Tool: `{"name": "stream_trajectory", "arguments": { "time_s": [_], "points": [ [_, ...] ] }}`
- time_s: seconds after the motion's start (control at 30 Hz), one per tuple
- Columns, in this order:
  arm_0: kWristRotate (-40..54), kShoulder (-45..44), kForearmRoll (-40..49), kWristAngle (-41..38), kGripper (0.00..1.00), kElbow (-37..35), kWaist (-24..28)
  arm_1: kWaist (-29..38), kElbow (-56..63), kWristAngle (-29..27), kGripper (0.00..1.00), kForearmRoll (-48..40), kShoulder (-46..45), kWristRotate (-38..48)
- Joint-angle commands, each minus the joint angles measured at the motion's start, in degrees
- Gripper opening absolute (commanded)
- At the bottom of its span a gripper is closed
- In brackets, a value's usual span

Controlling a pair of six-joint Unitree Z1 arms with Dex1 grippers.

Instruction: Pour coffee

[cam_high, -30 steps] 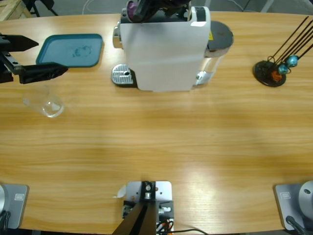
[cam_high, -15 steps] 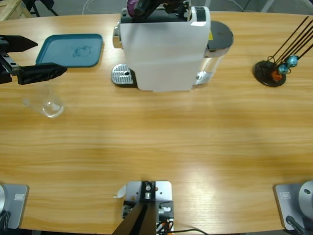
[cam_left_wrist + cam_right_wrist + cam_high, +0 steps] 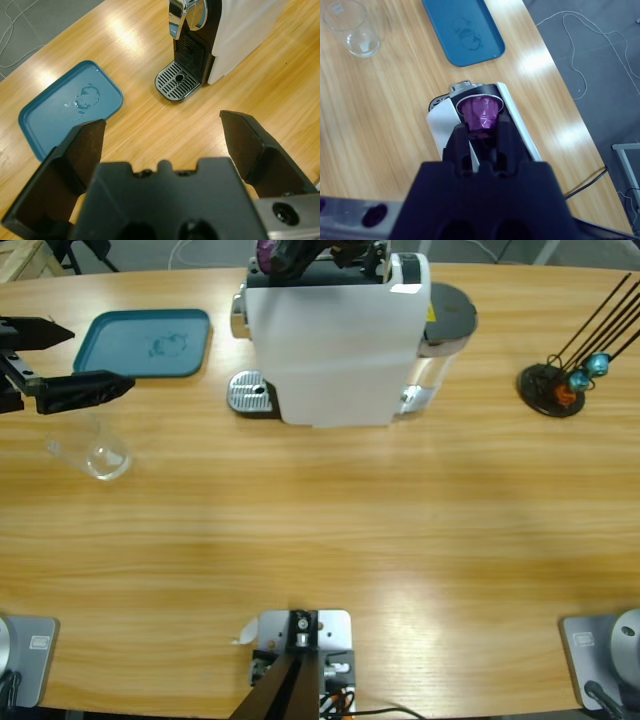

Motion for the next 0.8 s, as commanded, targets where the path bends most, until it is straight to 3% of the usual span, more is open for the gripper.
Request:
{"name": "stream_trajectory", "arguments": {
  "time_s": [0.03, 0.3, 0.33, 0.4, 0.43, 0.5, 0.67, 0.8],
  "points": [
    [-1.0, -1.1, 0.8, -0.7, 0.996, 2.2, 0.5, -0.4, 4.5, 0.1, 0.000, -0.8, 1.4, 0.7],
    [-1.1, -1.0, 0.8, -0.7, 0.996, 2.2, 0.5, -0.5, 4.4, 0.3, 0.000, -1.6, 1.8, 0.8],
    [-1.1, -1.0, 0.8, -0.7, 0.996, 2.3, 0.5, -0.5, 4.3, 0.1, 0.038, -1.6, 1.8, 0.8],
    [-1.1, -1.0, 0.8, -0.7, 0.996, 2.4, 0.5, -0.5, 4.3, -1.2, 0.305, -1.6, 1.7, 0.9],
    [-1.1, -1.0, 0.8, -0.7, 0.996, 2.4, 0.5, -0.5, 4.3, -2.4, 0.376, -1.6, 1.6, 0.9],
    [-1.1, -1.0, 0.8, -0.7, 0.996, 2.4, 0.5, -0.4, 4.2, -3.6, 0.447, -1.6, 1.2, 0.9],
    [-1.2, -0.8, 0.8, -0.9, 0.996, 2.4, 0.5, -0.3, 3.9, -4.3, 0.774, -2.2, 0.3, 0.9],
    [-1.4, -0.8, 0.8, -0.9, 0.996, 2.7, 0.5, 0.7, 3.9, -3.2, 0.768, -2.5, -1.2, 0.9]
  ]
}}
